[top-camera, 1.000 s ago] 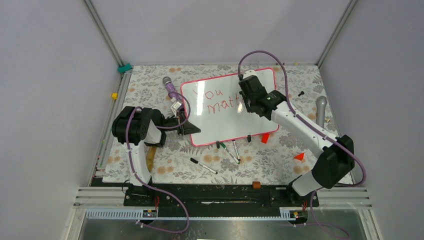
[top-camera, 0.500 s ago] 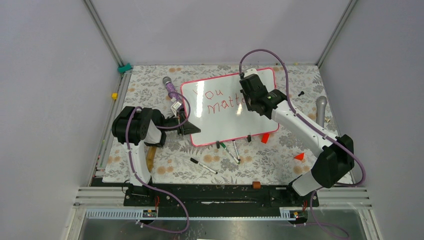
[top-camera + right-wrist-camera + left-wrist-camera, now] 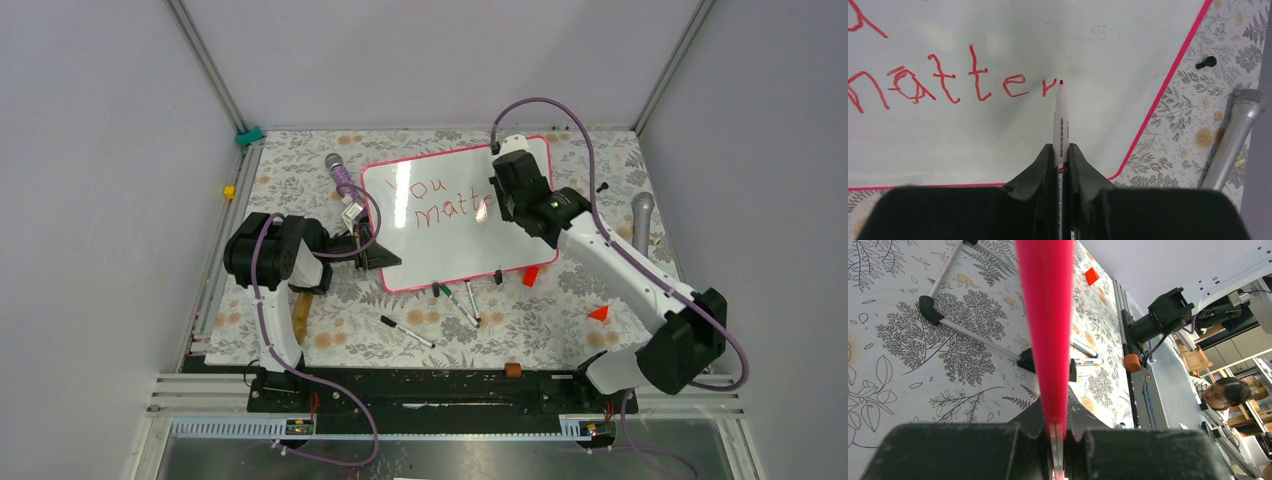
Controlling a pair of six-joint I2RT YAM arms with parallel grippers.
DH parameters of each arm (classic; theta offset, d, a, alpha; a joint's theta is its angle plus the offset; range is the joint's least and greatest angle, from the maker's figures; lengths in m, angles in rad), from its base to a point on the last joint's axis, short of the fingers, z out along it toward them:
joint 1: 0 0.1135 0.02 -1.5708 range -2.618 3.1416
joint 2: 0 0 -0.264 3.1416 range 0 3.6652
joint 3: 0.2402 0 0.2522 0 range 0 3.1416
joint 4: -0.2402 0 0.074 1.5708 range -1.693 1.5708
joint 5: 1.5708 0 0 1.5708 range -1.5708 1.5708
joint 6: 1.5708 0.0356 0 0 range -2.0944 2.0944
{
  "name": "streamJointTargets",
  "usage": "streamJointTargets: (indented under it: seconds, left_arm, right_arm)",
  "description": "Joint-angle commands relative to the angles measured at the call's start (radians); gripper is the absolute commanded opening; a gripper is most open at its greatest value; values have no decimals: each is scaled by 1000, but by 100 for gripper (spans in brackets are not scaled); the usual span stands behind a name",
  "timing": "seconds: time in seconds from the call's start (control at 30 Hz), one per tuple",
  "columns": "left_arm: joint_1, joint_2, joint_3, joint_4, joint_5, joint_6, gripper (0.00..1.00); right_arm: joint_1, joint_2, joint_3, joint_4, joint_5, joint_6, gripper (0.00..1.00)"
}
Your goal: Write a sentence on the whiteboard
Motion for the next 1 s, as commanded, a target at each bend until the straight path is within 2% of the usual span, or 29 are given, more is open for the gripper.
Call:
streamJointTargets:
  seconds: [0.0, 0.13, 0.27, 0.63, 0.73, 0.97]
  left_arm:
    - [-22, 40, 0, -16, 34, 62, 0]
    - [-22, 40, 0, -16, 31, 63, 0]
    - [-22, 42, 1, -16, 30, 63, 0]
    - [-24, 37, -12, -17, 5, 61, 0]
    - [-25, 18, -31, -16, -6, 101, 0]
    - [-25, 13, -43, -16, -18, 125, 0]
  right_arm:
    - [-9, -168, -90, 127, -53, 12, 0]
    - [-8, -280, -195, 231, -136, 56, 0]
    - [-7, -318, -238, 264, -238, 106, 0]
    - [-7, -362, -374, 354, -224, 383, 0]
    - [-7, -356, -399, 369, -270, 437, 0]
    - [-7, -392, -479, 469, -438, 405, 0]
